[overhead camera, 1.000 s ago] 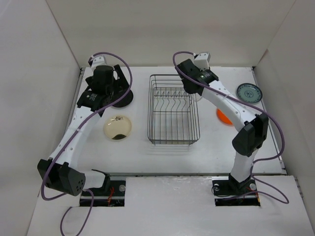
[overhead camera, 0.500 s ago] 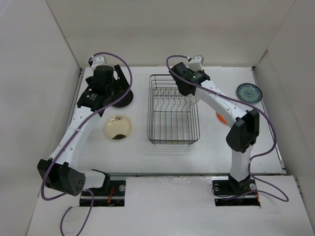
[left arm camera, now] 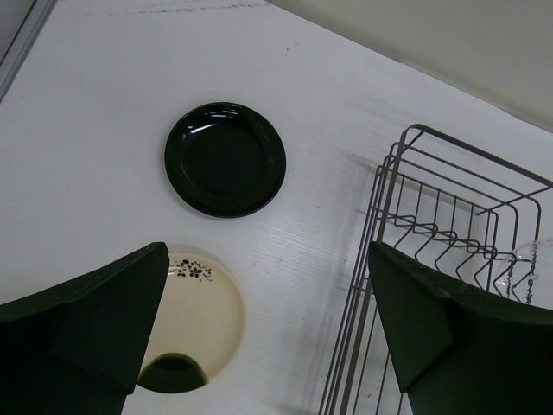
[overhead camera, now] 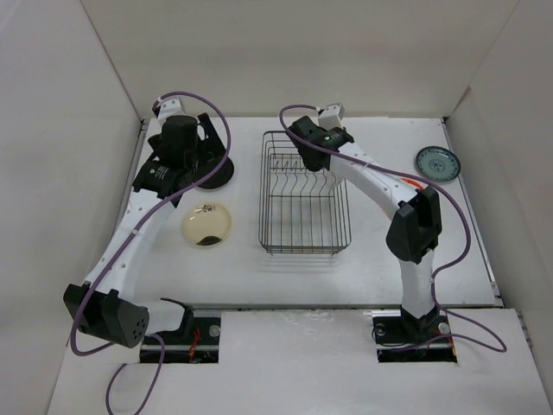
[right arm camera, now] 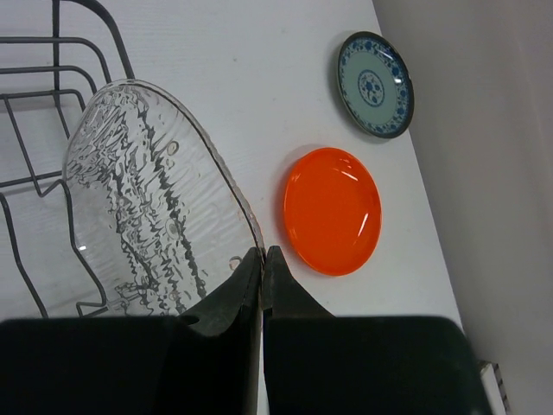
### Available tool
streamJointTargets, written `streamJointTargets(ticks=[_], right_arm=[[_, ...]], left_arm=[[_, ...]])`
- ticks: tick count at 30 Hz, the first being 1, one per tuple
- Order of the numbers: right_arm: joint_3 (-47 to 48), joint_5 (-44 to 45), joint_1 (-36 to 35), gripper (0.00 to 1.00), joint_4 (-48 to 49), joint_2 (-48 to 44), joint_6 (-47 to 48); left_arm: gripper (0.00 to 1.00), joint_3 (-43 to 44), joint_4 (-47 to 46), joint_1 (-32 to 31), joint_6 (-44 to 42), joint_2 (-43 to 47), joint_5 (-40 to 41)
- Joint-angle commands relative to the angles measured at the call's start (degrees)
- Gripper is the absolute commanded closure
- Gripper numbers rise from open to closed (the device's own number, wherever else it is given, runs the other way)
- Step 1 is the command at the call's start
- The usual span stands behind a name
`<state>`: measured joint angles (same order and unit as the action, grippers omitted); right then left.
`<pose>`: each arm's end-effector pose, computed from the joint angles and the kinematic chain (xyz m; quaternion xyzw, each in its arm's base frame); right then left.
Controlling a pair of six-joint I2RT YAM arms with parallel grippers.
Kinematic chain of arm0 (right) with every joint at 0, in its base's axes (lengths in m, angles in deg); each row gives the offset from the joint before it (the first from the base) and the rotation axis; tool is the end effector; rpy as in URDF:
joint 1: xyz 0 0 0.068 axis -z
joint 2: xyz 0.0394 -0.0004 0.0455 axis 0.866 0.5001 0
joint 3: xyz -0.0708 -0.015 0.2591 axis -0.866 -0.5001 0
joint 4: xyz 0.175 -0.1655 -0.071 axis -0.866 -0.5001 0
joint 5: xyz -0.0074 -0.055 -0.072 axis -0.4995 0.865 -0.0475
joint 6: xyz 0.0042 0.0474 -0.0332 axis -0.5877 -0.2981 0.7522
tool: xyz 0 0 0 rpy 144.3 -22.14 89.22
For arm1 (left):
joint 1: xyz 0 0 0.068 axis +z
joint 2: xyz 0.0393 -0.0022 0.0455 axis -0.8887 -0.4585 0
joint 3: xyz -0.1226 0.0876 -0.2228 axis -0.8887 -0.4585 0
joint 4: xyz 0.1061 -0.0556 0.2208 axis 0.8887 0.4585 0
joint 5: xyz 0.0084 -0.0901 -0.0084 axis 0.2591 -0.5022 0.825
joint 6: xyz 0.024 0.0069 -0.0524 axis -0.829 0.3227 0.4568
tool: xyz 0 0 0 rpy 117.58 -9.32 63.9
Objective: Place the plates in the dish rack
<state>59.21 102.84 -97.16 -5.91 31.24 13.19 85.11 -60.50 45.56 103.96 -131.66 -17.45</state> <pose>0.3502 0.2195 0.3071 0.0267 0.8453 -0.3308 0.4187 0.2683 -0.0688 0.4028 -0.1505 0.8019 -0.0806 0.5726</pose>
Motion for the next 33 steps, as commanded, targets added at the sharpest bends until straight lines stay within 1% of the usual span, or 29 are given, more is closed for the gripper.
streamJointTargets(ticks=[1, 2, 4, 5, 6, 7, 9, 12, 14, 16, 19, 21, 23, 24, 25, 26, 27, 29, 30, 31, 32, 33], right_arm=[[2.9, 0.9, -0.6, 1.0, 0.5, 0.1, -1.0], [2.9, 0.9, -1.1, 1.0, 0.5, 0.8, -1.0], [3.5, 0.9, -1.2, 0.96, 0.5, 1.3, -1.0], [3.5, 0.9, -1.2, 0.93, 0.5, 1.3, -1.0], [3.5, 0.9, -1.2, 0.86, 0.5, 1.3, -1.0], [4.0, 0.9, -1.7, 0.83, 0.5, 1.3, -1.0], [4.0, 0.4, -1.7, 0.74, 0.5, 1.8, -1.0], [4.0, 0.4, -1.7, 0.73, 1.1, 1.8, -1.0], [4.0, 0.4, -1.7, 0.64, 1.1, 1.8, -1.0], [4.0, -0.2, -1.7, 0.64, 1.6, 1.8, -1.0], [4.0, -0.7, -1.7, 0.43, 2.2, 1.1, -1.0], [4.0, -1.3, -1.7, 0.31, 3.8, 0.6, -0.4], [5.2, -1.3, -1.7, 0.24, 4.3, 0.1, 0.9], [5.2, -1.3, -1.7, 0.16, 4.9, 0.1, 1.0], [5.9, -1.3, -1.7, 0.12, 4.9, 0.1, 1.5], [5.9, -1.3, -1.2, 0.1, 4.9, 0.1, 1.5], [6.5, -1.3, -0.6, 0.1, 4.9, -1.7, 1.5], [4.8, -5.1, 1.6, 0.08, 6.5, -4.8, 0.9], [0.7, -7.0, 2.7, 0.06, 10.5, -9.5, 1.6], [-2.0, -9.3, 3.8, 0.04, 13.3, -12.2, 1.6], [-5.0, -15.3, 7.3, 0.02, 16.0, -15.0, 2.1], [-12.0, -19.5, 9.9, 0.02, 22.2, -17.8, 2.1]], left_arm=[[0.0, 2.7, 0.0, 0.0, 0.4, 2.0, 2.7], [0.0, 2.7, 0.0, 0.0, 1.0, 2.0, 3.2], [0.0, 2.7, 0.5, 0.6, 1.0, 2.0, 3.7], [0.0, 2.7, 0.5, 1.1, 1.0, 2.0, 3.7], [0.0, 2.7, 0.5, 1.2, 1.0, 2.0, 3.7], [0.0, 2.7, 0.5, 1.2, 1.0, 2.0, 3.7], [0.0, 2.7, 0.5, 1.7, 1.6, 2.0, 3.7], [0.0, 2.7, 0.5, 1.7, 1.6, 2.0, 3.7], [0.0, 2.7, 0.5, 1.7, 1.6, 2.0, 3.7], [0.0, 2.7, 0.5, 1.7, 1.6, 2.0, 3.7], [0.0, 2.7, 0.5, 1.7, 1.6, 2.0, 3.7], [0.0, 2.7, 0.5, 1.7, 1.6, 2.0, 3.7], [0.0, 2.7, 0.5, 1.7, 1.6, 2.0, 3.7], [0.0, 2.7, 0.5, 1.7, 1.6, 2.0, 3.7], [0.0, 2.7, 0.5, 1.7, 1.6, 2.0, 3.7], [0.0, 2.7, 0.5, 1.7, 1.6, 2.0, 3.7], [0.0, 2.7, 0.5, 1.7, 1.6, 2.0, 3.7], [0.0, 2.7, 0.5, 1.7, 1.6, 2.0, 3.2], [0.0, 2.7, 0.5, 1.7, 1.6, 2.0, 3.2], [0.0, 2.7, 0.5, 1.7, 1.6, 2.0, 2.6], [0.0, 2.7, 0.0, 1.7, 1.0, 2.0, 2.0], [0.0, 2.7, 0.0, 1.7, 1.0, 2.0, 1.4]])
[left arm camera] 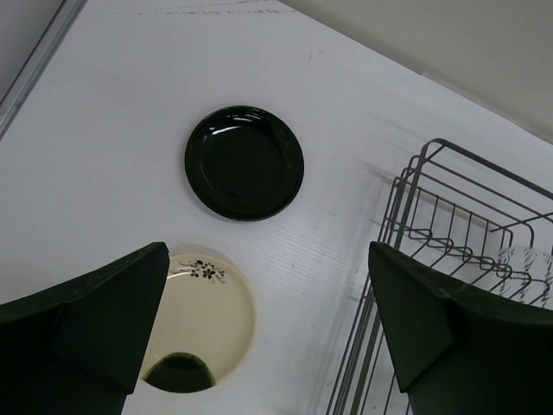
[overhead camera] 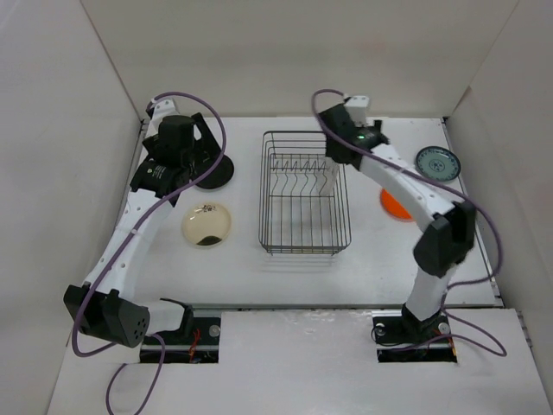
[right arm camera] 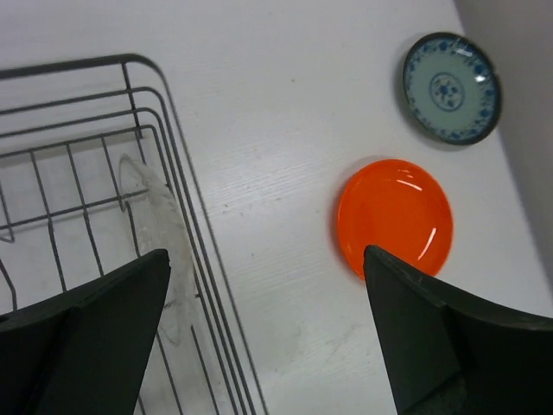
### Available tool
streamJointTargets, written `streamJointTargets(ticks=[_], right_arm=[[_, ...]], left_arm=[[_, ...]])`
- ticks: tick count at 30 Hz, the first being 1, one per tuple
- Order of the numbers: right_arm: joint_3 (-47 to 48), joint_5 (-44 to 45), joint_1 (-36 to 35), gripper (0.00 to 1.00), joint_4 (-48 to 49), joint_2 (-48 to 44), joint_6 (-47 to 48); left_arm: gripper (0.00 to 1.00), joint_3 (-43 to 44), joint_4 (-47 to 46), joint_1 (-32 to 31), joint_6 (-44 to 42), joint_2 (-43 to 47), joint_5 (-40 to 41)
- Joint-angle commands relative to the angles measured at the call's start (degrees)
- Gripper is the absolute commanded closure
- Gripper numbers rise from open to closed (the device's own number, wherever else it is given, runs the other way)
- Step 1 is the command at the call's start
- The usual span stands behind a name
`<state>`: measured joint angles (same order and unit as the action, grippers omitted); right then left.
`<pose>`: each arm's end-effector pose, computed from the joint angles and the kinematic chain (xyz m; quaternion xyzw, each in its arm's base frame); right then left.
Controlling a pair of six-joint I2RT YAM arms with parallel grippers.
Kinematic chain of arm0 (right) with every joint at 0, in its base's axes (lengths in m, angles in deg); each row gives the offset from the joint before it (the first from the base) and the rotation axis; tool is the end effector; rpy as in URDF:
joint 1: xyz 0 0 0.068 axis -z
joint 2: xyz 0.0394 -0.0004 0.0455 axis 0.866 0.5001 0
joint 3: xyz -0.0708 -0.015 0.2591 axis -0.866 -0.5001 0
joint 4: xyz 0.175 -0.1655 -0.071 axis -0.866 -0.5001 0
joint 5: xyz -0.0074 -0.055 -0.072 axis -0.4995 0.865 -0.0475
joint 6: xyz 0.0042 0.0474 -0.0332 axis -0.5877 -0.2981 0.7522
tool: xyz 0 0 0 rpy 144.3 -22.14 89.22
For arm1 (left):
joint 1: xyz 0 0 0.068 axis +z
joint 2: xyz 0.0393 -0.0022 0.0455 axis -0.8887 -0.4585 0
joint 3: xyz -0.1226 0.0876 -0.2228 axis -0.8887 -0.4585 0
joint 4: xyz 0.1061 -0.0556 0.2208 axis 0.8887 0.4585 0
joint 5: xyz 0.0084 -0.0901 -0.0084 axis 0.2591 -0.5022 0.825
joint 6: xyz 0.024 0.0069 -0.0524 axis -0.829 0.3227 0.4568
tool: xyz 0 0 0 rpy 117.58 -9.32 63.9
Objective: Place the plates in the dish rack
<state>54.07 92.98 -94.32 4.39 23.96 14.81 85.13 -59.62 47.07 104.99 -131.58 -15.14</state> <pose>0.3491 0.1987 0.3344 0.0638 0.8614 -0.2210 0.4529 0.2689 -0.0598 0.4018 -0.1786 0.7983 -0.0596 0.5721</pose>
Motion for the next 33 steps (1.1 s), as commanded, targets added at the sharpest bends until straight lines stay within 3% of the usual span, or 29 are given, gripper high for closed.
streamJointTargets(ticks=[1, 2, 6, 8, 15, 20, 24, 33], right_arm=[[-10.8, -14.3, 10.0, 0.02, 14.9, -16.0, 0.5], [-15.0, -23.4, 16.7, 0.02, 18.0, -18.6, -0.7], [-37.1, -41.2, 31.8, 0.02, 35.3, -30.8, -5.0], [-47.1, -42.3, 35.2, 0.01, 42.2, -36.3, -7.9], [-57.2, -37.6, 44.4, 0.01, 44.5, -37.6, -17.4], [-60.4, -39.2, 51.5, 0.02, 49.7, -36.0, -22.8], [-59.7, -46.3, 56.4, 0.03, 54.6, -30.1, -24.6], [-52.8, -50.6, 58.7, 0.06, 56.9, -16.2, -24.6]], left_arm=[[0.0, 2.7, -0.9, 0.2, -0.7, 2.0, -1.6], [0.0, 2.7, -2.2, 0.2, -0.7, 2.0, -3.9], [0.0, 2.1, -3.7, 0.2, -2.2, 2.0, -9.3], [0.0, 1.6, -4.2, 0.2, -2.7, 2.0, -9.9], [0.0, 1.6, -4.8, 0.2, -2.7, 0.7, -15.0], [0.0, 1.0, -5.4, 0.2, -3.3, 1.3, -15.7], [0.0, 1.0, -5.9, 0.2, -3.3, 1.9, -15.7], [0.0, 0.4, -6.4, 0.2, -3.3, 2.4, -18.0]])
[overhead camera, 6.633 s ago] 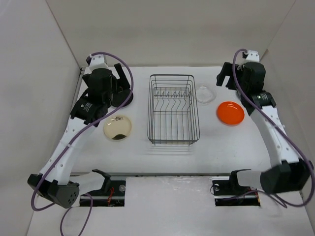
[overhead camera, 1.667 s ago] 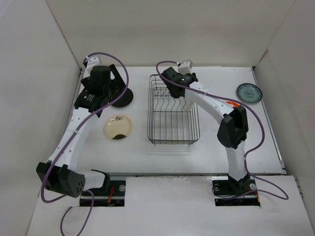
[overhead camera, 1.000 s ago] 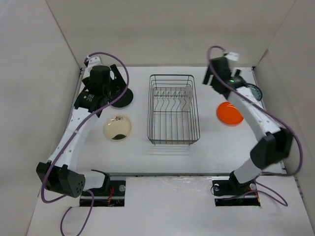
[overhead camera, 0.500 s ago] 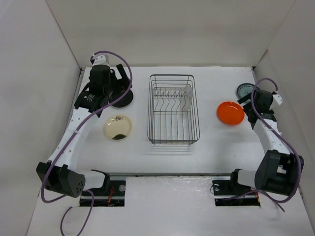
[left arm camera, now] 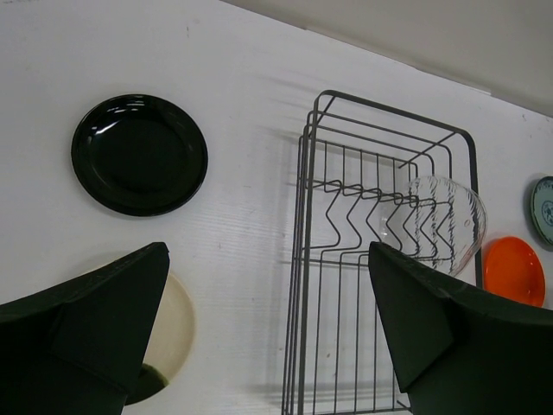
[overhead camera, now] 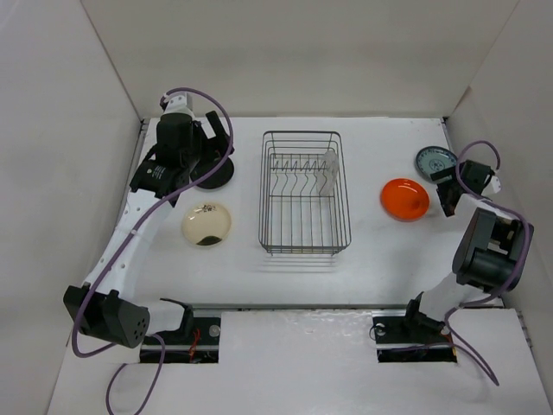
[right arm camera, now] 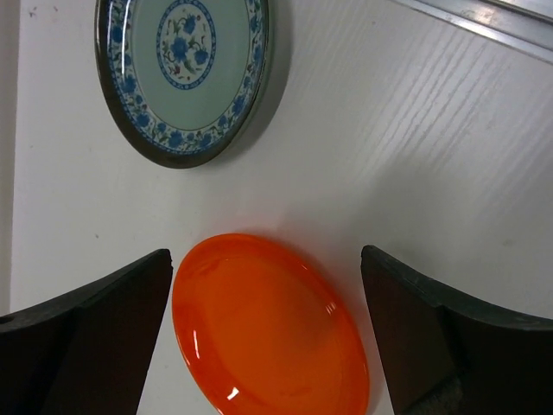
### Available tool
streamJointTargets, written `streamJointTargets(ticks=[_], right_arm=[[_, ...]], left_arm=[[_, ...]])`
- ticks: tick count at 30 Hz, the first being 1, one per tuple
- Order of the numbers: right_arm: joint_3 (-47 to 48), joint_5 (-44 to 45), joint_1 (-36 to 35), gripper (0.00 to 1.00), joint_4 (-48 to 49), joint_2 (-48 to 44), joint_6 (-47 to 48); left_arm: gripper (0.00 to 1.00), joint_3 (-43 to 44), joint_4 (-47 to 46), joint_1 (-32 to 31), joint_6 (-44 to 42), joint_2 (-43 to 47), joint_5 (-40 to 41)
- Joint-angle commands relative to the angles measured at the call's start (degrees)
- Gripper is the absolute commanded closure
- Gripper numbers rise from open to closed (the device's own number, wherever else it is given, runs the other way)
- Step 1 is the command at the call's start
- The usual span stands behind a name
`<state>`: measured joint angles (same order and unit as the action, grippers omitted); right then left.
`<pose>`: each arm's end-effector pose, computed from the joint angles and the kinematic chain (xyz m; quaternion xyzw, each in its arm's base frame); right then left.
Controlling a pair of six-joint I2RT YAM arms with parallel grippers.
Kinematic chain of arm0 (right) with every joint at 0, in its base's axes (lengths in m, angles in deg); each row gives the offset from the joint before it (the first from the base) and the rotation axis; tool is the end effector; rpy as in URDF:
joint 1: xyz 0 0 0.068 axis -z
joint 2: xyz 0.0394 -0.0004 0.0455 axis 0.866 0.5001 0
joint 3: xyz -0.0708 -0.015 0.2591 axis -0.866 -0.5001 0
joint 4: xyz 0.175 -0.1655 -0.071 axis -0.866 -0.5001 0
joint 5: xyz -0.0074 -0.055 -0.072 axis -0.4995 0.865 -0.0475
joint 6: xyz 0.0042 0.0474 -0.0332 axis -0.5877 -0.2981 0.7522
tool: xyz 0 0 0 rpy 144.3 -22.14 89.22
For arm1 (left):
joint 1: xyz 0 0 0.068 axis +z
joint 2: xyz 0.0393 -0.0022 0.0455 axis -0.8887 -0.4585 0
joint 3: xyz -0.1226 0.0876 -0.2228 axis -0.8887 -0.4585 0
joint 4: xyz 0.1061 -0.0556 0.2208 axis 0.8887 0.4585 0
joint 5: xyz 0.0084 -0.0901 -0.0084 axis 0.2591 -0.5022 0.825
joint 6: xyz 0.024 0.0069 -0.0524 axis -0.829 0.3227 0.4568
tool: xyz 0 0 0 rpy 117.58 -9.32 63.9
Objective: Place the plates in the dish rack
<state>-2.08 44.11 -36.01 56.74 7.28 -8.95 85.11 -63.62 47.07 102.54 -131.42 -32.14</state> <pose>0.3056 -0.1384 0.1916 0.5409 0.7265 0.0650 0.4189 0.2698 -0.0725 0.4091 -0.0790 0.8003 -0.1755 0.5679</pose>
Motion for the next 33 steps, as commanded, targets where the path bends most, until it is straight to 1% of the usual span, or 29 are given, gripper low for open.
streamJointTargets(ticks=[1, 3, 6, 10, 16, 18, 21, 24, 27, 31, 33], right_arm=[[4.0, -2.3, 1.1, 0.06, 4.5, 1.3, -0.8], [5.4, -2.3, 1.7, 0.06, 4.5, 3.7, -0.8], [6.6, -2.3, 2.2, 0.07, 4.5, 4.8, -0.8], [7.3, -0.3, 2.2, 0.13, 4.5, 7.0, -1.3], [8.9, 0.2, 2.2, 0.14, 4.5, 9.5, -3.3], [9.6, 0.7, 2.2, 0.17, 4.5, 10.8, -3.3], [11.0, 1.3, 2.2, 0.17, 4.5, 11.5, -3.3], [12.5, 0.6, 2.2, 0.17, 3.9, 13.0, -3.3], [13.7, 0.6, 2.2, 0.2, 3.9, 14.3, -3.3], [15.1, 1.1, 2.2, 0.2, 2.9, 15.8, -3.3], [15.7, 1.1, 2.2, 0.22, 2.2, 16.4, -3.3]], left_arm=[[0.0, 0.4, -2.4, 0.2, -0.8, 2.2, -1.0], [0.0, 0.4, -2.4, 0.2, -1.3, 2.2, -1.0], [0.0, -0.1, -2.9, 0.2, -1.3, 2.8, -2.1], [0.0, -0.1, -2.9, 0.2, -1.9, 2.8, -2.1], [0.0, -0.1, -3.5, 0.2, -1.9, 2.8, -2.6], [0.0, -0.1, -3.5, 0.2, -1.9, 2.1, -2.6], [0.0, 0.7, -2.9, 0.2, -1.9, 0.6, -4.4], [0.0, 0.7, -2.9, 0.2, -1.9, 0.6, -4.4], [0.0, 0.7, -2.9, 0.2, -1.9, 1.1, -3.8], [0.0, 0.1, -2.9, 0.2, -1.9, 1.1, -3.3], [0.0, 0.1, -2.9, 0.2, -1.9, 1.6, -3.3]])
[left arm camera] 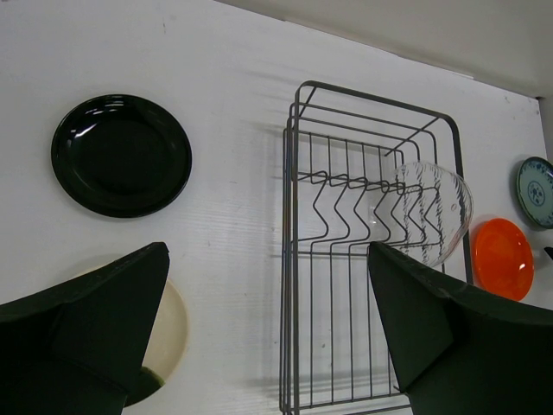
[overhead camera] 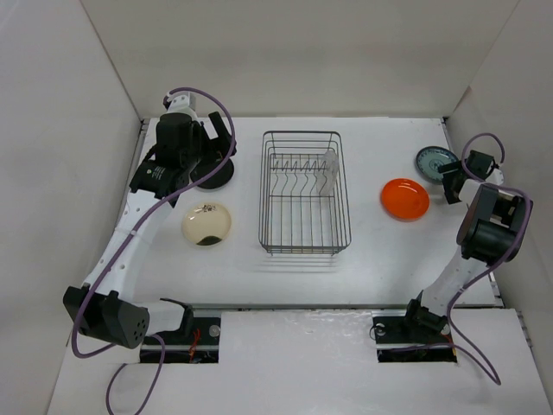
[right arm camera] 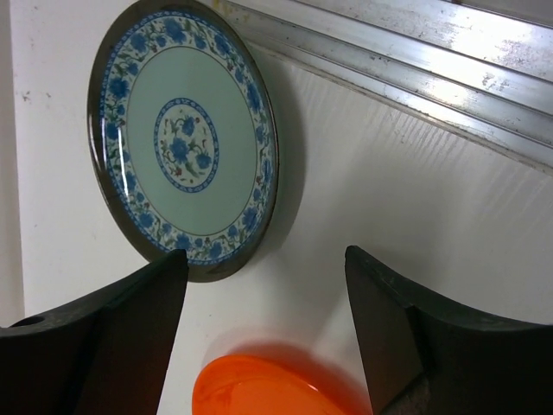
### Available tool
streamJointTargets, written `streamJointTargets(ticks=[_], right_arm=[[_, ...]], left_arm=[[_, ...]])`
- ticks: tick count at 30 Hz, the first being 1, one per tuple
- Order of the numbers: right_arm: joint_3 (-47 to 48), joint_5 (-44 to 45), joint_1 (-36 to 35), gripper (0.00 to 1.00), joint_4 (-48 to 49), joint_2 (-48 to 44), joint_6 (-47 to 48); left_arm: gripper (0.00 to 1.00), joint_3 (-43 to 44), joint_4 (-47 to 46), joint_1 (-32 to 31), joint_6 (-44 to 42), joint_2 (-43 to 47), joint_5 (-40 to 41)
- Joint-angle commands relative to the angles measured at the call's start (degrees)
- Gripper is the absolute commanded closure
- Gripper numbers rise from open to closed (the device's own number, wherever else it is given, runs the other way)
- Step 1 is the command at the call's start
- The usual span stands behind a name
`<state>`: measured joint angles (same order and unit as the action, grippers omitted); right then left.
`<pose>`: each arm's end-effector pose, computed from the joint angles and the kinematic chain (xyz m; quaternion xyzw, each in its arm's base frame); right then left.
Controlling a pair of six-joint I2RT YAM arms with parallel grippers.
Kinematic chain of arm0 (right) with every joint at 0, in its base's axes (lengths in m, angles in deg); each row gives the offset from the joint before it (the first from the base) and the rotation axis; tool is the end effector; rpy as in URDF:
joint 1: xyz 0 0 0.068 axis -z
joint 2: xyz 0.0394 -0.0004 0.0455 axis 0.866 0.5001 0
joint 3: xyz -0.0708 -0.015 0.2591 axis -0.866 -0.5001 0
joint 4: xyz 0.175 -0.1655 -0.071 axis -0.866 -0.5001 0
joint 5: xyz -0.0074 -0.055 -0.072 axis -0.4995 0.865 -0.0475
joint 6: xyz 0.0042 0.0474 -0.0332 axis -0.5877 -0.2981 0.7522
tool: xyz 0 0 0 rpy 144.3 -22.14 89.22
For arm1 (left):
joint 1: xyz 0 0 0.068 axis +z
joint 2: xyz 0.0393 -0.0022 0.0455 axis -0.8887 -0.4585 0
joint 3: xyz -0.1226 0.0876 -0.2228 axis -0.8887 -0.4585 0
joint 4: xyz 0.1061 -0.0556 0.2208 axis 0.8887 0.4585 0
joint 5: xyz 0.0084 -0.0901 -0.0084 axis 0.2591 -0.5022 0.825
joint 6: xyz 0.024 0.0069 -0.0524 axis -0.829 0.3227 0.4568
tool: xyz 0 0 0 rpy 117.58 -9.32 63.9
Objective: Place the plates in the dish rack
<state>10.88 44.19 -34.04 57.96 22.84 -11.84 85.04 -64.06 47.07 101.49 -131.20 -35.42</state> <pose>0.3568 -0.1761 0.1675 0.5743 0.7068 0.0653 0.4078 0.2685 -0.0746 0.4105 -0.0545 0.7994 -0.1935 0.5661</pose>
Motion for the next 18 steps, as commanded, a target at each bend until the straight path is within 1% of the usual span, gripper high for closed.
streamJointTargets(ticks=[1, 6, 10, 11, 12, 14, 16, 17, 18], right_arm=[[3.3, 1.0, 0.2, 0.22, 1.0, 1.3, -0.4], [5.2, 1.0, 0.2, 0.24, 0.4, 3.2, -0.4], [7.1, 1.0, 0.2, 0.25, -2.6, 4.3, -0.4], [8.5, 1.0, 0.2, 0.26, -3.5, 5.1, -0.4], [8.5, 1.0, 0.2, 0.3, -4.2, 5.7, -0.4], [9.4, 1.0, 0.2, 0.31, -5.3, 6.4, -0.4], [11.0, 1.0, 0.2, 0.36, -7.2, 7.1, -0.4], [11.9, 1.0, 0.2, 0.36, -7.7, 7.7, -0.4], [12.7, 1.0, 0.2, 0.4, -8.5, 7.7, -0.4]], left_arm=[[0.0, 0.2, -2.4, 0.2, -0.8, 1.4, 0.0], [0.0, 0.2, -2.4, 0.2, -0.8, 1.4, 0.0], [0.0, 0.2, -2.4, 0.2, -0.8, 1.4, -0.6], [0.0, 0.2, -2.4, 0.2, -0.8, 1.4, -0.6], [0.0, 0.2, -2.4, 0.2, -0.8, 1.4, 0.0], [0.0, 0.2, -2.4, 0.2, -0.8, 1.4, 0.0], [0.0, 0.2, -2.4, 0.2, -0.8, 1.4, 0.0], [0.0, 0.2, -2.4, 0.2, -0.8, 1.4, 0.0], [0.0, 0.2, -2.4, 0.2, -0.8, 1.4, 0.0]])
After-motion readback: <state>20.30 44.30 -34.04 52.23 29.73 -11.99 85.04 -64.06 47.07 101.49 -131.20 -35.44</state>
